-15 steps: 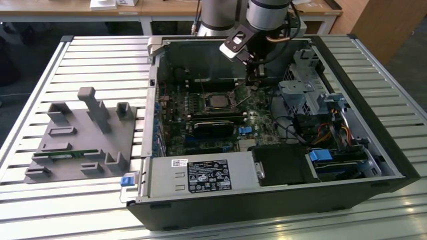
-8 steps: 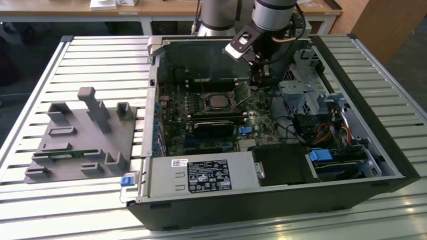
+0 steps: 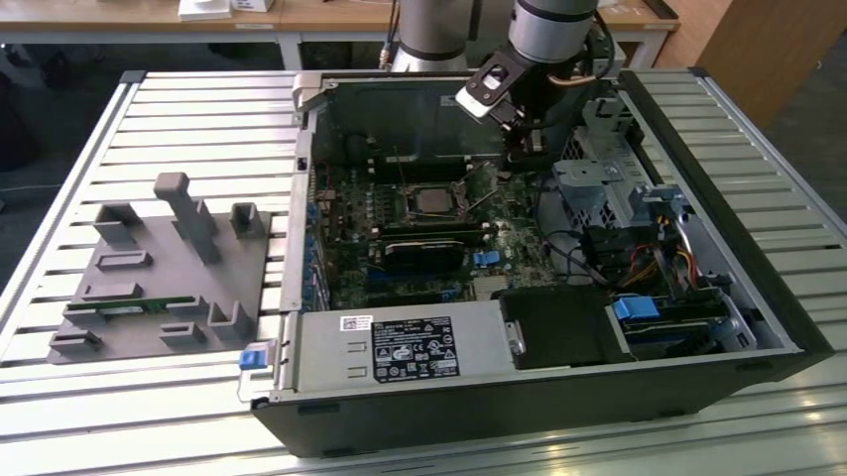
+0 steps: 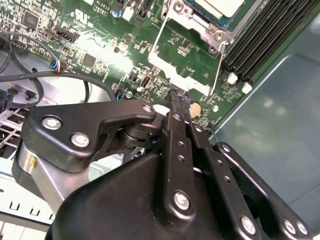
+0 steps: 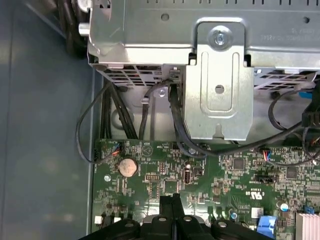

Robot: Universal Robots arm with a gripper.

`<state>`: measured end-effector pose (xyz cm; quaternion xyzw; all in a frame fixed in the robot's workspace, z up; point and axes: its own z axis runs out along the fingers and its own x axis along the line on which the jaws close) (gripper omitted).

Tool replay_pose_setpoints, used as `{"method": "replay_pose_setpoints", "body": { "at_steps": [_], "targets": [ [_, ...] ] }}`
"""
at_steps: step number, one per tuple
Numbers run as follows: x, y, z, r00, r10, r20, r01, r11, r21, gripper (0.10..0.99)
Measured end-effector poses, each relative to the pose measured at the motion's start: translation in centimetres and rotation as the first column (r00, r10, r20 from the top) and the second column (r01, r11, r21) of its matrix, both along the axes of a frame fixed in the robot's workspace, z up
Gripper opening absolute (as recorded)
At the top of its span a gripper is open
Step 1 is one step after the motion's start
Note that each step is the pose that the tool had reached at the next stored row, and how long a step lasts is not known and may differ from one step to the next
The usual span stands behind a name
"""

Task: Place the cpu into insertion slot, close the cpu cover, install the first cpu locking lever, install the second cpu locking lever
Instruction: 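Close the cpu cover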

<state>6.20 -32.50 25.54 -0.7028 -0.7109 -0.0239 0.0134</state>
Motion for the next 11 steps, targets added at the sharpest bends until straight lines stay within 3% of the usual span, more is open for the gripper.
{"method": "replay_pose_setpoints", "body": {
  "at_steps": [8,11],
  "targets": [
    [0.43,0.01,-1.01,0.9999,0.0,-0.0121,0.0,1.0,0.0,0.122],
    [0.25,0.01,-1.18,0.9999,0.0,-0.0139,0.0,1.0,0.0,0.122]
  ]
}}
